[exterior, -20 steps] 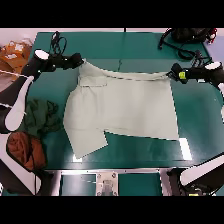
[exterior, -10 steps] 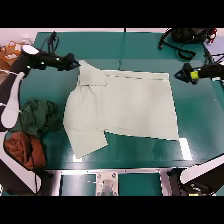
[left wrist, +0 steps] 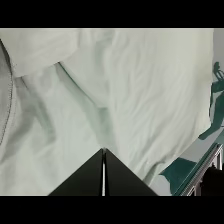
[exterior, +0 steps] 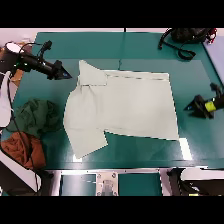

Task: Fold the shirts.

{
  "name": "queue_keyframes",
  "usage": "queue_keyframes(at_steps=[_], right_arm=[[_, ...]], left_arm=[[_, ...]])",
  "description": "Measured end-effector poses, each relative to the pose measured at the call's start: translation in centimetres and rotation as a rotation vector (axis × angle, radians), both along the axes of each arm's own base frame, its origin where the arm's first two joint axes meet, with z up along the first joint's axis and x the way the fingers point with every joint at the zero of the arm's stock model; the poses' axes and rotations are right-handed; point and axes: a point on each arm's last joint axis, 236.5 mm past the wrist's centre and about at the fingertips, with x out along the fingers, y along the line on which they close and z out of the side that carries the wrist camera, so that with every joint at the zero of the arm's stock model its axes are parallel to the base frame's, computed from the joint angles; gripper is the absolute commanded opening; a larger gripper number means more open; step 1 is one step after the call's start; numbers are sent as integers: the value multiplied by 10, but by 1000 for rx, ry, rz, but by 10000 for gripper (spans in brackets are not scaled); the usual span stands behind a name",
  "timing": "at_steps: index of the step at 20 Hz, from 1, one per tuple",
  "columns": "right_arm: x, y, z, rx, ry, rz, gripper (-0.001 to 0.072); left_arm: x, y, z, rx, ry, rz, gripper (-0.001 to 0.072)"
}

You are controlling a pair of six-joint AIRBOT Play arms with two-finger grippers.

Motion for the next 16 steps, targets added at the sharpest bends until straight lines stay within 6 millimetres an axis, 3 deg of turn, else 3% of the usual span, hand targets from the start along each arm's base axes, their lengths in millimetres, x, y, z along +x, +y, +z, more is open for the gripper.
queue_keyframes(at_steps=[4, 9, 10, 12, 13, 16], right_arm=[[-47, 18, -30, 42, 111, -19, 428], [-80, 48, -48, 110, 197, -11, 425], [-84, 52, -51, 115, 205, -6, 389], [-83, 56, -57, 110, 193, -6, 51], [-77, 60, -58, 122, 168, -14, 16], [-49, 63, -56, 137, 55, -44, 14]], left_arm=[[-8, 5, -5, 24, 25, -23, 24], [-17, 7, -7, 35, 41, -56, 23], [-17, 7, -7, 37, 41, -61, 22], [-19, 8, -8, 40, 43, -67, 21], [-20, 10, -9, 48, 48, -69, 21], [-26, 21, -13, 119, 75, -58, 21]])
